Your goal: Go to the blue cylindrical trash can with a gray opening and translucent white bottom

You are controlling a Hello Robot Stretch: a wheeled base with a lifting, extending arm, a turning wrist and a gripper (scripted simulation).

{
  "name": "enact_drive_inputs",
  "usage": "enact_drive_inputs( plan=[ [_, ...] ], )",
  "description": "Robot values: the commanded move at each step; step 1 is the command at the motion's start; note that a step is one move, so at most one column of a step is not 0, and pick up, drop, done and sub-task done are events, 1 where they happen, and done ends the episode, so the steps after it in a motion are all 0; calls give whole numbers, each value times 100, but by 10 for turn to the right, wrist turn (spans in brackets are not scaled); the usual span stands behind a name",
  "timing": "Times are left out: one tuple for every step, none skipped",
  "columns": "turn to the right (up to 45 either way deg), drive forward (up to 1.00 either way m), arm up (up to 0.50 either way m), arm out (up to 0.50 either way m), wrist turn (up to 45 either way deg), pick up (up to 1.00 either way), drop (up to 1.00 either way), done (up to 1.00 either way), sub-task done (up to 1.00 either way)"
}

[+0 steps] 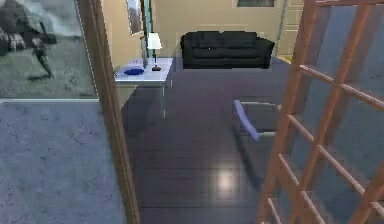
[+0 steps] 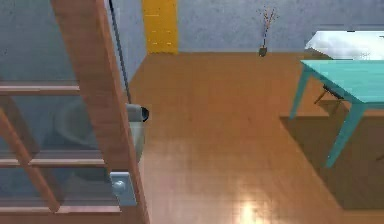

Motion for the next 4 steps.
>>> enact_drive_inputs(
  plan=[
    [0, 100, 0, 0, 0, 0, 0, 0, 0],
    [30, 0, 0, 0, 0, 0, 0, 0, 0],
    [0, 100, 0, 0, 0, 0, 0, 0, 0],
    [0, 90, 0, 0, 0, 0, 0, 0, 0]
  ],
)
